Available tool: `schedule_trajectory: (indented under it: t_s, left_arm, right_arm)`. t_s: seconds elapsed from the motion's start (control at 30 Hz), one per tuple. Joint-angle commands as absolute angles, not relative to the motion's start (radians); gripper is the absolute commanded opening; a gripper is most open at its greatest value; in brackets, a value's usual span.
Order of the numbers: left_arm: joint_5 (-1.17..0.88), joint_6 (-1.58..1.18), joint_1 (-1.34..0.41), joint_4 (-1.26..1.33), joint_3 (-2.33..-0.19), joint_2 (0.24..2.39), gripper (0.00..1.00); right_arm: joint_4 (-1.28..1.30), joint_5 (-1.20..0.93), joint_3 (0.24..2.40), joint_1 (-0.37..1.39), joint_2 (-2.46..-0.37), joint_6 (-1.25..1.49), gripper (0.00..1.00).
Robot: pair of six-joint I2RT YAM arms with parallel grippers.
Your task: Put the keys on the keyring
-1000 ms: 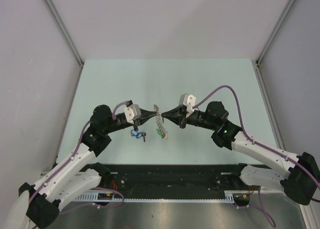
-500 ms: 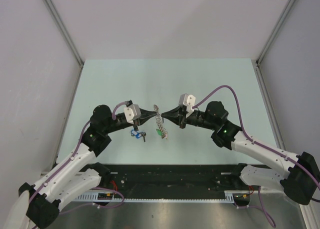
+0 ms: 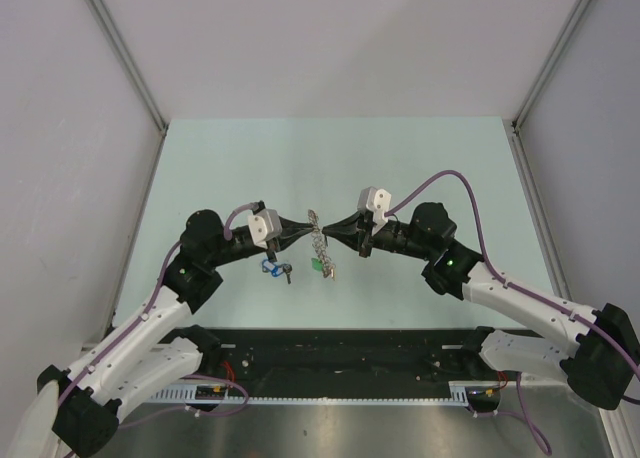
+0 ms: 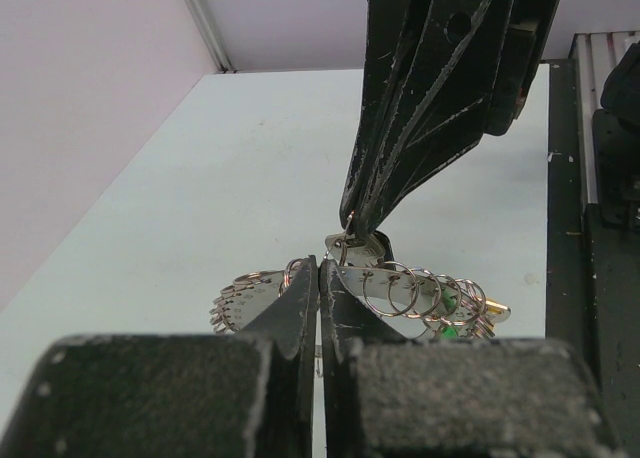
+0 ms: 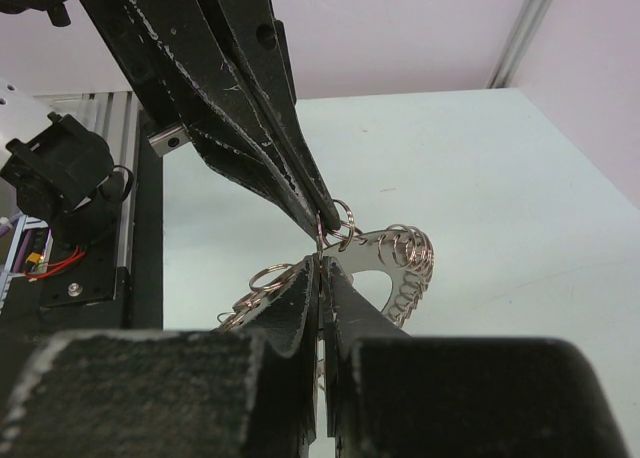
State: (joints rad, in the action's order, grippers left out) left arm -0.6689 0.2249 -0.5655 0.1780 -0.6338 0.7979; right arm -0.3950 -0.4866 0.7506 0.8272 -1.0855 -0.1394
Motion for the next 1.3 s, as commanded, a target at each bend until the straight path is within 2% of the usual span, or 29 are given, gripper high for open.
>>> schedule_trajectory:
  t_s: [0.0,1.27]
  left_arm:
    - [-0.699,0.219,-0.571,0.247,-0.637,0.779,0.0]
    - [-0.732,0.221,-0.572,0.219,-0.657,0.81,0.0]
  right_arm:
    - [-0.446,-0.482,0.79,0.83,-1.088,-0.133,0.0]
    - [-0.443,-0.443,0.799,0.867,-1.104,-0.146,0.0]
